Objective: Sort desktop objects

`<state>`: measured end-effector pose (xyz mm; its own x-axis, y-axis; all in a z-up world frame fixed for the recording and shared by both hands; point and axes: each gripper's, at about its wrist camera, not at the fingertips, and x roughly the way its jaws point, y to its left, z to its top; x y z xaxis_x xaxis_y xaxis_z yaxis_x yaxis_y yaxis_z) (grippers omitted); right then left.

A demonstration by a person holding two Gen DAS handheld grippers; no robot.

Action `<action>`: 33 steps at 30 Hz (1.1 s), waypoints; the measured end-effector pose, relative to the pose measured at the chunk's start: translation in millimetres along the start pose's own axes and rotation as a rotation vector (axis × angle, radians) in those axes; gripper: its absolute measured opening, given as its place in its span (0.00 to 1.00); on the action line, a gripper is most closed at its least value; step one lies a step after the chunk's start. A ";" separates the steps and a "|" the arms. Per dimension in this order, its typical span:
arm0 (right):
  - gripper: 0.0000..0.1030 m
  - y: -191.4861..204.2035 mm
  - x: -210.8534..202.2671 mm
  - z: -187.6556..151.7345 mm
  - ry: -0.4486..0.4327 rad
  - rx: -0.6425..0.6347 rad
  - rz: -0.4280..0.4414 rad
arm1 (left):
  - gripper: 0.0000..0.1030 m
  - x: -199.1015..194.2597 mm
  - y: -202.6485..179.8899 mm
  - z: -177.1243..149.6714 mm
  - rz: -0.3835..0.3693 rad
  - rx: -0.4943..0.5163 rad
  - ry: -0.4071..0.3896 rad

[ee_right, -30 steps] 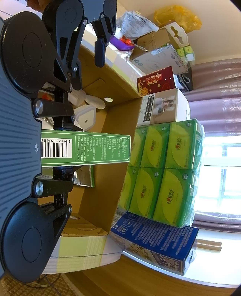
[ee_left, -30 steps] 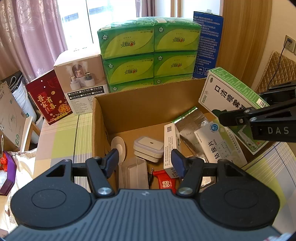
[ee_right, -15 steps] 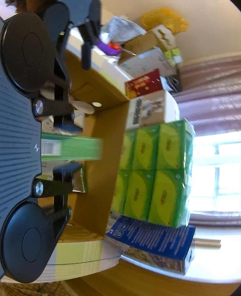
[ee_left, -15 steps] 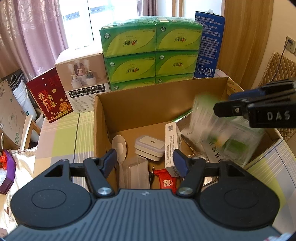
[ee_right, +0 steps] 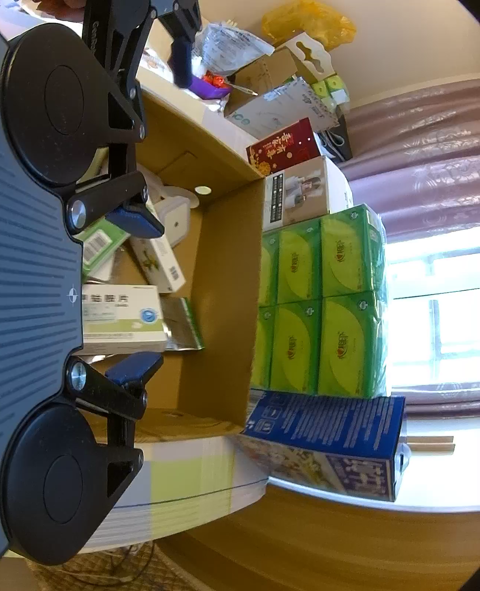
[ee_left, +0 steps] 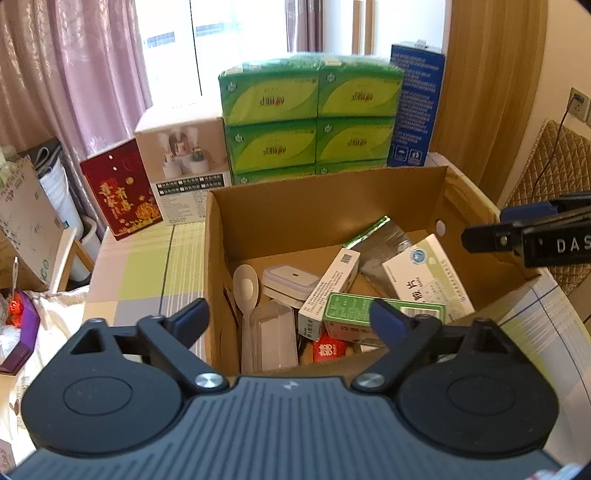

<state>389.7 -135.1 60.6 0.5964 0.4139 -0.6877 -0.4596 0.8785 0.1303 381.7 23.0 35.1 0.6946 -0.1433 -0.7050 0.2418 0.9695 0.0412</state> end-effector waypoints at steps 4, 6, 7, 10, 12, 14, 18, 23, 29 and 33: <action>0.74 4.4 -23.4 -12.9 -0.001 0.007 0.015 | 0.98 -25.2 -8.1 -4.3 0.001 -0.018 -0.025; 0.78 7.6 -35.6 -19.4 -0.001 0.007 0.020 | 0.98 -38.4 -13.4 -6.8 0.004 -0.026 -0.035; 0.81 8.8 -42.5 -23.0 0.001 0.007 0.023 | 0.99 -45.3 -16.3 -8.6 0.005 -0.032 -0.038; 0.88 12.2 -60.4 -32.3 0.006 0.003 0.024 | 0.99 -64.6 -25.4 -14.9 0.006 -0.047 -0.043; 0.92 13.3 -71.4 -39.0 0.002 -0.001 0.023 | 0.99 -75.6 -31.6 -19.4 0.014 -0.050 -0.043; 0.96 13.3 -81.1 -45.9 0.004 -0.002 0.020 | 0.99 -87.3 -37.4 -25.2 0.006 -0.059 -0.045; 0.98 11.1 -97.9 -58.8 0.020 0.007 0.007 | 0.99 -105.0 -43.9 -38.6 0.004 -0.091 -0.041; 0.98 9.1 -122.3 -75.7 0.015 0.027 -0.004 | 0.99 -124.2 -48.6 -55.2 0.025 -0.125 -0.013; 0.98 15.5 -151.1 -95.7 -0.001 0.033 -0.016 | 0.99 -152.6 -56.6 -72.0 0.036 -0.159 -0.027; 0.98 23.3 -173.4 -112.3 -0.030 0.019 -0.036 | 0.99 -173.4 -62.2 -81.3 0.059 -0.182 -0.055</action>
<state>201.7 -213.1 102.7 0.6317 0.3889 -0.6706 -0.4249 0.8973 0.1201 191.1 3.7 97.3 0.7411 -0.0905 -0.6653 0.0761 0.9958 -0.0508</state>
